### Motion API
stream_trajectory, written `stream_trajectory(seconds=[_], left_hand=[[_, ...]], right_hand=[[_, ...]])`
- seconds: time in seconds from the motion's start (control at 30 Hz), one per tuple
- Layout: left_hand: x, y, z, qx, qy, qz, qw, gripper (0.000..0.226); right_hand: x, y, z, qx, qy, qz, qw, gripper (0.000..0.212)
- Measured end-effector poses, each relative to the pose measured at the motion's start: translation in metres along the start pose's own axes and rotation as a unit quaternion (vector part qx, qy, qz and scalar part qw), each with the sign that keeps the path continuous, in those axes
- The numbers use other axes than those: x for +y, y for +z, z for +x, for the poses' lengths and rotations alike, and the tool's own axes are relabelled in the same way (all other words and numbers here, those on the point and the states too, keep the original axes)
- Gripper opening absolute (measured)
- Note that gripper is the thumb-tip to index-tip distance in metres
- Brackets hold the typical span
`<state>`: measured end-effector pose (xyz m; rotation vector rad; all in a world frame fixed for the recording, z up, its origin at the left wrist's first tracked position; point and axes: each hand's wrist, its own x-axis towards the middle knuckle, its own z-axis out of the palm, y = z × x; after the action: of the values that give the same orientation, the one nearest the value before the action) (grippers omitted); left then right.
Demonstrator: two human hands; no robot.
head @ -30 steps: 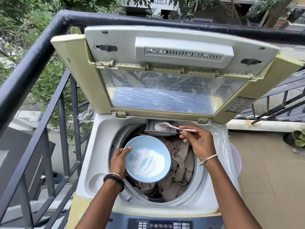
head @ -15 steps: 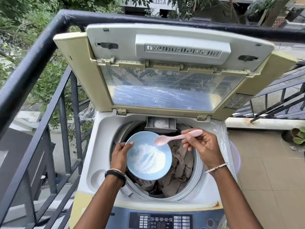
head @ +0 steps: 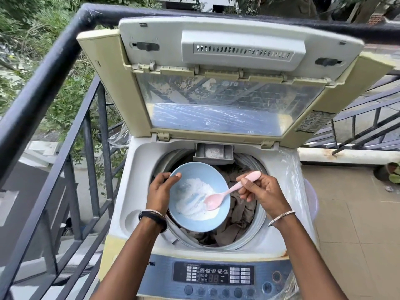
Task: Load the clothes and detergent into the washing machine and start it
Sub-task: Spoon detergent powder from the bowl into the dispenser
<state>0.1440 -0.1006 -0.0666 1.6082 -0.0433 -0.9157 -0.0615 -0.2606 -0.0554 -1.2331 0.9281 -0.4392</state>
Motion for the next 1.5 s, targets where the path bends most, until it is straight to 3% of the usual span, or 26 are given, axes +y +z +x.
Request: stream_trajectory(seconds=[0.13, 0.33, 0.4, 0.47, 0.57, 0.67, 0.87, 1.07, 1.17, 1.5], left_hand=[[-0.001, -0.003, -0.005, -0.018, -0.032, -0.035, 0.999, 0.023], [-0.005, -0.008, -0.010, -0.042, -0.044, -0.059, 0.996, 0.018], [-0.005, -0.012, -0.010, -0.044, -0.041, -0.059, 0.996, 0.025], [-0.004, -0.018, -0.010, -0.045, -0.037, -0.053, 0.997, 0.036], [-0.004, -0.027, -0.010, -0.042, -0.032, -0.059, 0.997, 0.039], [-0.003, -0.039, -0.011, -0.029, -0.024, -0.077, 0.996, 0.031], [0.006, -0.065, -0.009, 0.014, 0.000, -0.107, 0.994, 0.042], [0.010, -0.078, -0.008, 0.036, 0.017, -0.116, 0.992, 0.015], [0.005, -0.081, -0.002, 0.044, 0.014, -0.122, 0.991, 0.029], [0.005, -0.083, 0.013, 0.035, -0.016, -0.139, 0.989, 0.019]], right_hand=[[0.010, 0.000, -0.008, 0.007, 0.055, 0.027, 0.998, 0.013], [0.011, 0.008, -0.023, -0.020, 0.051, 0.019, 0.998, 0.013], [0.008, 0.009, -0.024, -0.030, 0.061, 0.007, 0.998, 0.027], [0.008, 0.009, -0.022, -0.030, 0.084, 0.002, 0.996, 0.058], [0.007, 0.006, -0.008, 0.050, 0.166, 0.105, 0.979, 0.081], [0.011, 0.014, 0.018, 0.105, 0.249, 0.241, 0.932, 0.075], [0.005, 0.065, 0.059, 0.060, 0.294, 0.373, 0.878, 0.072], [-0.012, 0.087, 0.082, 0.085, 0.289, 0.397, 0.867, 0.072], [-0.013, 0.086, 0.090, 0.094, 0.294, 0.421, 0.853, 0.073], [-0.034, 0.087, 0.119, 0.115, 0.273, 0.442, 0.847, 0.072]])
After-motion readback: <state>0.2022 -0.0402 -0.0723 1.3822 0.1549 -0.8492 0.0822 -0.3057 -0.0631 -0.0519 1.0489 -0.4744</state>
